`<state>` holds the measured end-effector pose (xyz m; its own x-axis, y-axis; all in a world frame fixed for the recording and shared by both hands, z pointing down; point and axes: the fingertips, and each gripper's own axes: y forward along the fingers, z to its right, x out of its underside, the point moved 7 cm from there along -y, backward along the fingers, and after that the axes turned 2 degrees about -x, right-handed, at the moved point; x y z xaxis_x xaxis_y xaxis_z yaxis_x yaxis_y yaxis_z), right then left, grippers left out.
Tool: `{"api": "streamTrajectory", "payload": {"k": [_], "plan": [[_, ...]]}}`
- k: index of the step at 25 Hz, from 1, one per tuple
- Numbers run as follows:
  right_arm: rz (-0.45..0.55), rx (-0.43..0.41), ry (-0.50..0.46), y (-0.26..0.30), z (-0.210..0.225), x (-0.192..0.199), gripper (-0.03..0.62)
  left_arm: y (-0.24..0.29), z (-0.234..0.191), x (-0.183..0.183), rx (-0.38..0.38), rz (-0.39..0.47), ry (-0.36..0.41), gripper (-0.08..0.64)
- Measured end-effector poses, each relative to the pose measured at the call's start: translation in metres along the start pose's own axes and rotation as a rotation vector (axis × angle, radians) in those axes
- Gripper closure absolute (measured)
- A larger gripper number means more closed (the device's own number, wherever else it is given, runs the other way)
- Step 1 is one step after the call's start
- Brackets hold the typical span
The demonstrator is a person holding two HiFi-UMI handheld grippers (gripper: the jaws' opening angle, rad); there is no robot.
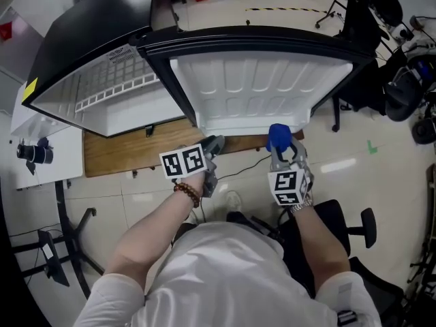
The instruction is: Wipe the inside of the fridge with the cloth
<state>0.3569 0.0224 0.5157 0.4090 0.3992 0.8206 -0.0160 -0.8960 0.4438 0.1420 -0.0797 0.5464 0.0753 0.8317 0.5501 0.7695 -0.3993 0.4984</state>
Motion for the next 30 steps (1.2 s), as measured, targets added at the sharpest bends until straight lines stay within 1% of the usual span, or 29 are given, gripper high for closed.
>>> {"api": "streamTrajectory", "payload": {"k": [3,6,9,16,19,22,23,27,30], "plan": [[0.016,-0.022,-0.007,-0.002,-0.003,-0.007,0.477,0.013,-0.005,0.001,0.029,0.047,-0.111,0.420],[0.032,-0.029,-0.026,-0.004,-0.003,-0.014,0.477,0.021,-0.009,-0.002,0.063,0.109,-0.185,0.414],[0.039,-0.043,-0.047,-0.004,-0.005,-0.018,0.477,0.026,-0.012,-0.003,0.092,0.169,-0.237,0.414],[0.039,-0.077,-0.064,-0.004,-0.010,-0.017,0.477,0.029,-0.016,-0.001,0.138,0.295,-0.307,0.419],[0.041,-0.088,-0.068,-0.004,-0.013,-0.017,0.477,0.027,-0.017,0.000,0.153,0.331,-0.323,0.420],[0.047,-0.099,-0.071,-0.002,-0.015,-0.018,0.477,0.024,-0.018,-0.001,0.156,0.355,-0.309,0.465],[0.049,-0.102,-0.071,-0.002,-0.016,-0.019,0.477,0.023,-0.018,-0.001,0.157,0.357,-0.305,0.476],[0.065,-0.111,-0.073,-0.003,-0.019,-0.023,0.477,0.017,-0.017,0.004,0.173,0.351,-0.299,0.479],[0.084,-0.123,-0.076,-0.007,-0.024,-0.031,0.477,0.008,-0.015,0.008,0.195,0.341,-0.278,0.479]]}}
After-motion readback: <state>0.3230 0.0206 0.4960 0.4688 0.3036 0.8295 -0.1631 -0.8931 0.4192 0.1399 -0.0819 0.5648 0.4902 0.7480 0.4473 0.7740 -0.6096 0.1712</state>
